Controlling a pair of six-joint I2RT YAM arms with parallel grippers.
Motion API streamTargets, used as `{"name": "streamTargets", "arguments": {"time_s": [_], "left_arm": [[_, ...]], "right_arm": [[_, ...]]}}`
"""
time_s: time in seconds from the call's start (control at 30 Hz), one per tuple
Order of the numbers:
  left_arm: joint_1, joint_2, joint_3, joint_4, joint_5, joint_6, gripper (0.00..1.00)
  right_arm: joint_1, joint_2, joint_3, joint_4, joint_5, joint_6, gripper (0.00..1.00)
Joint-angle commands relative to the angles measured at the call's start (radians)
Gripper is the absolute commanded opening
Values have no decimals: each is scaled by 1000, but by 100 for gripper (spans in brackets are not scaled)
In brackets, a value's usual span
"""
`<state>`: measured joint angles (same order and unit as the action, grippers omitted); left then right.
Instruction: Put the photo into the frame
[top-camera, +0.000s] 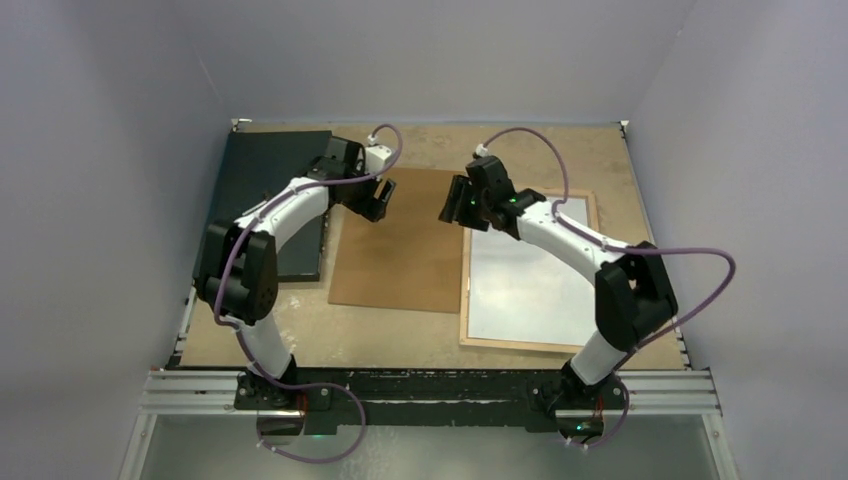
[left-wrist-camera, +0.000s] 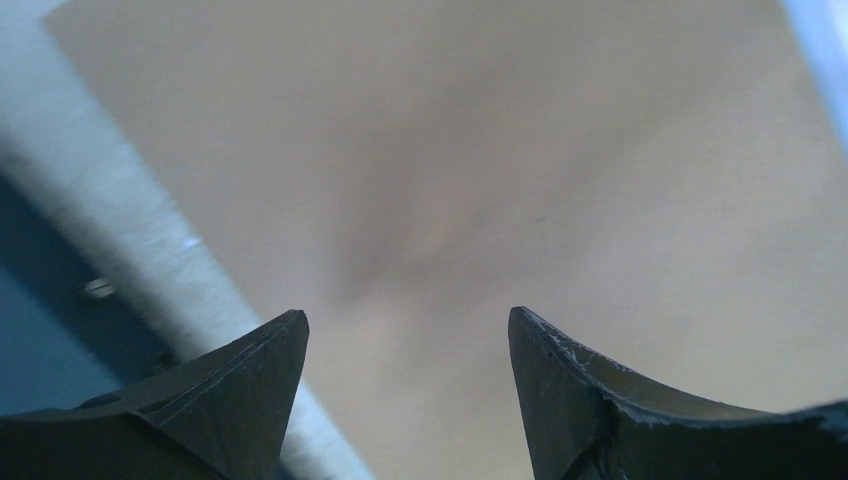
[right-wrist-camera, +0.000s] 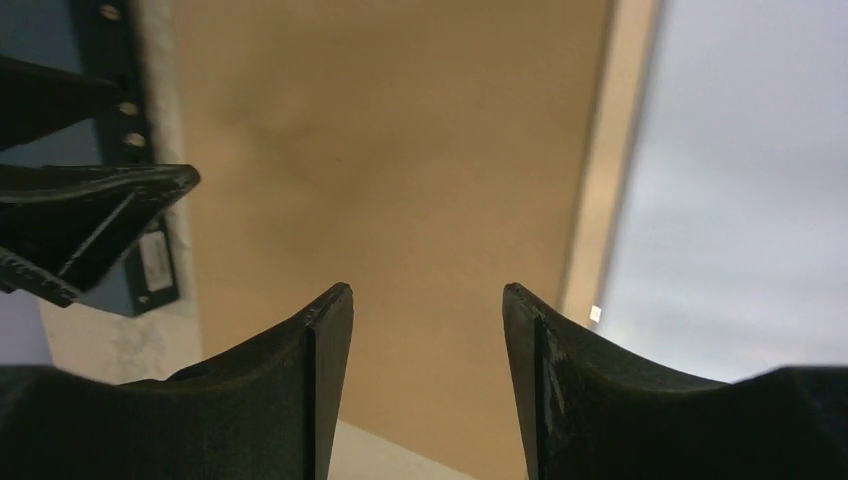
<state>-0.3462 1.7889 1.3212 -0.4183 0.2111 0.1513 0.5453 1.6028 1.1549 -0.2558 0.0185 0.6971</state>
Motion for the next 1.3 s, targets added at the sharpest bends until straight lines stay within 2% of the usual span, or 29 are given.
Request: {"name": "streamTargets", "arguments": {"time_s": [0.0, 0.1, 0.23, 0.73, 1.1, 1.27], "left_arm": [[95, -25, 74, -66, -33, 94, 72], [149, -28, 64, -88, -40, 128, 72], [172, -50, 19, -77, -63, 161, 72], [172, -40, -100, 38, -239, 293, 69], [168, 8, -152, 134, -300, 310, 67], [133, 43, -175, 175, -325, 298, 66]], "right_arm": [[85, 153, 138, 20, 58, -2, 61], [107, 237, 181, 15, 83, 19, 64], [105, 256, 142, 28, 68, 58, 66], [-8, 169, -81, 100, 49, 75, 66], [-41, 195, -85, 147, 18, 45, 78], [-34, 231, -68, 165, -15, 74, 79]]}}
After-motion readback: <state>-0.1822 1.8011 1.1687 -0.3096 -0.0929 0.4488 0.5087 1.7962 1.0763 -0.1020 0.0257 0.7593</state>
